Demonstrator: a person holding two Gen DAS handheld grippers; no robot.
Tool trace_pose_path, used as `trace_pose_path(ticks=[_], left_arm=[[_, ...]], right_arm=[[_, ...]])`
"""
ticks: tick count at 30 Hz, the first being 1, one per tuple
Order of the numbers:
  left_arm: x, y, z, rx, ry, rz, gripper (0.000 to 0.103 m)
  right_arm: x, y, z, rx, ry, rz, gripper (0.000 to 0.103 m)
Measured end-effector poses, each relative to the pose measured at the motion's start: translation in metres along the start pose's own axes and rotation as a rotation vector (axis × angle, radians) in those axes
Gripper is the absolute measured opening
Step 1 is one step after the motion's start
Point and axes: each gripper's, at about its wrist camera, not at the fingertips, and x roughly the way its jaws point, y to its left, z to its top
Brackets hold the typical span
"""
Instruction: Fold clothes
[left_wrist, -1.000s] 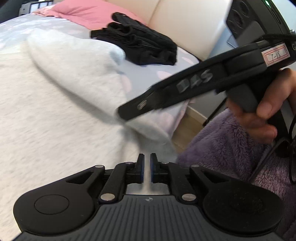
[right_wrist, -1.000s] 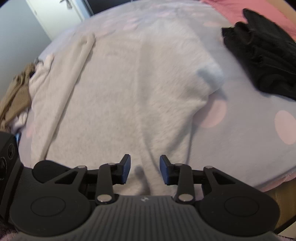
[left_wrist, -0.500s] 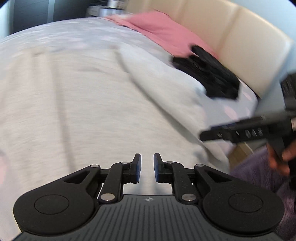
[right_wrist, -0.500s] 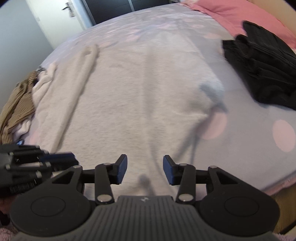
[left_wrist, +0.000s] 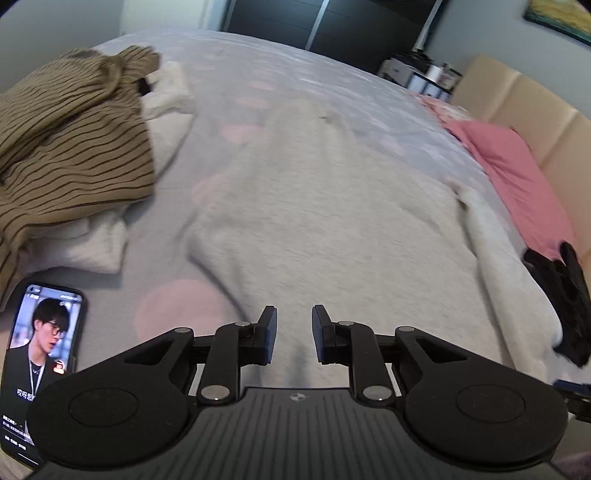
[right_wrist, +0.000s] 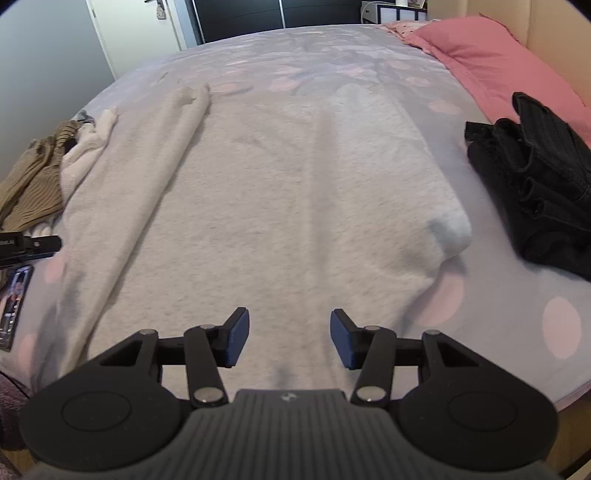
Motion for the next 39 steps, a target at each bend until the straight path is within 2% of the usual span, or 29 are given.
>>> trace_pose_path(ticks=[4,9,13,18,23,25,33,38,39], left_arm=[[0.011,0.007,0.004,-0.042,0.011,0.006,0.027],[0.022,0.007,0.011,-0.046,0.023,0.028,0.028],[0.032,0.009,0.015,-0.029,0.026,0.090,0.029],[0.046,0.012,0.016,-0.043,0.043,0.115,0.030],[0.052,0.009,0.017,-0.030,0.031,0.131,0.045],[0.054,0.007,0.017,-0.017,0.031,0.141,0.046],[0.054,0.010,0.017,-0.042,0.018,0.151,0.046],[0.053,0.011,0.016,-0.037,0.013,0.150,0.046],[0.053,0.011,0.016,-0.036,0.012,0.150,0.047]], right_arm=[[0.002,-0.030,0.018,0.053,0.013,-0.048,0.058],[0.006,-0.093,0.049,0.193,0.009,-0.171,0.060],[0.017,-0.136,0.063,0.309,0.019,-0.197,0.060],[0.046,-0.164,0.066,0.440,0.067,-0.139,0.061],[0.068,-0.163,0.064,0.473,0.097,-0.074,0.061],[0.074,-0.164,0.063,0.474,0.097,-0.076,0.061],[0.084,-0.191,0.054,0.690,0.057,0.007,0.060],[0.088,-0.182,0.055,0.687,0.059,0.063,0.059],[0.088,-0.179,0.055,0.689,0.058,0.080,0.054]])
